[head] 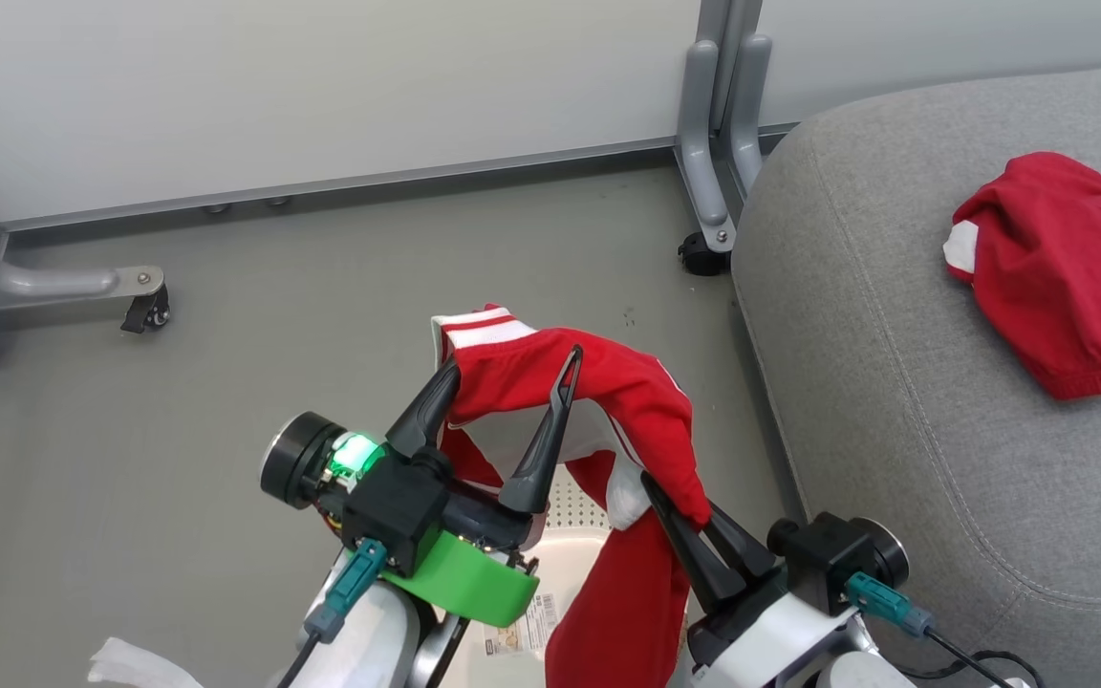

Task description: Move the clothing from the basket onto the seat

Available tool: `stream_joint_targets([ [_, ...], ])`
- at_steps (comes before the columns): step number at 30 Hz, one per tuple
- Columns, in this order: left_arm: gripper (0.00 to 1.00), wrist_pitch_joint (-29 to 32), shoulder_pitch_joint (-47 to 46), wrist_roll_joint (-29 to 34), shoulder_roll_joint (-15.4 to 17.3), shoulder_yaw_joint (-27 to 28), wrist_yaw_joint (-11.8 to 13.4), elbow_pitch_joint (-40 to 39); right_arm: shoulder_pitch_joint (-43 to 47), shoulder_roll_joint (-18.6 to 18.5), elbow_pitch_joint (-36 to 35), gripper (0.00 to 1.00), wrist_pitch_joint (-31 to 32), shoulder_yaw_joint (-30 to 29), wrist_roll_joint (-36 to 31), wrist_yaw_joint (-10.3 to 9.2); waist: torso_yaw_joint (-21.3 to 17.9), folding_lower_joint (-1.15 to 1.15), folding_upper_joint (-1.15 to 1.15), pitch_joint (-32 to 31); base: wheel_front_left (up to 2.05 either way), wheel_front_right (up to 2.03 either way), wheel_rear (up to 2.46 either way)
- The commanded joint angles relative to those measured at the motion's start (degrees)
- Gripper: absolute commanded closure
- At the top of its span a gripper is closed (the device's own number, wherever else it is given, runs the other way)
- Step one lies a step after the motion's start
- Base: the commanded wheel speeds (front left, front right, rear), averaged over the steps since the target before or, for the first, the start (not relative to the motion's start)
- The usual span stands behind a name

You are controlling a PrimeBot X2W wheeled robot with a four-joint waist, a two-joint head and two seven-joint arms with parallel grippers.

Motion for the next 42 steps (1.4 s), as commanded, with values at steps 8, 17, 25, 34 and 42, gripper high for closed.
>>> stream_joint_targets([
  [8,0.00,-0.20,0.95,0.70,0.39,0.39,0.40,0.51,0.69,-0.58,0.16,1.00,-0.17,0.00,-0.19,-0.08,-0.04,0.00,0.00,-0.48,0.00,0.00,0.00],
  [17,0.00,-0.20,0.85,0.89,0.37,0.74,0.30,0.85,0.61,-0.62,-0.11,1.00,-0.17,-0.26,-0.36,-0.08,0.01,0.00,0.00,-0.16,0.00,0.00,0.00],
  [25,0.00,-0.20,0.51,1.02,0.48,0.86,0.10,1.05,0.23,-0.15,-0.70,1.00,-0.17,-2.24,-0.97,-0.08,-0.18,0.00,0.00,0.56,0.00,0.00,0.00],
  [34,0.00,-0.20,0.27,2.03,1.72,1.60,0.81,0.96,-1.01,0.41,-2.76,1.00,-0.17,-8.85,-2.90,-0.08,-3.79,0.00,0.00,3.50,0.00,0.00,0.00],
  [42,0.00,-0.19,-1.57,2.40,3.17,1.86,0.86,1.82,-2.01,1.26,-5.37,1.00,-0.17,-15.57,-4.53,-0.07,-10.45,0.00,0.00,7.68,0.00,0.00,0.00],
])
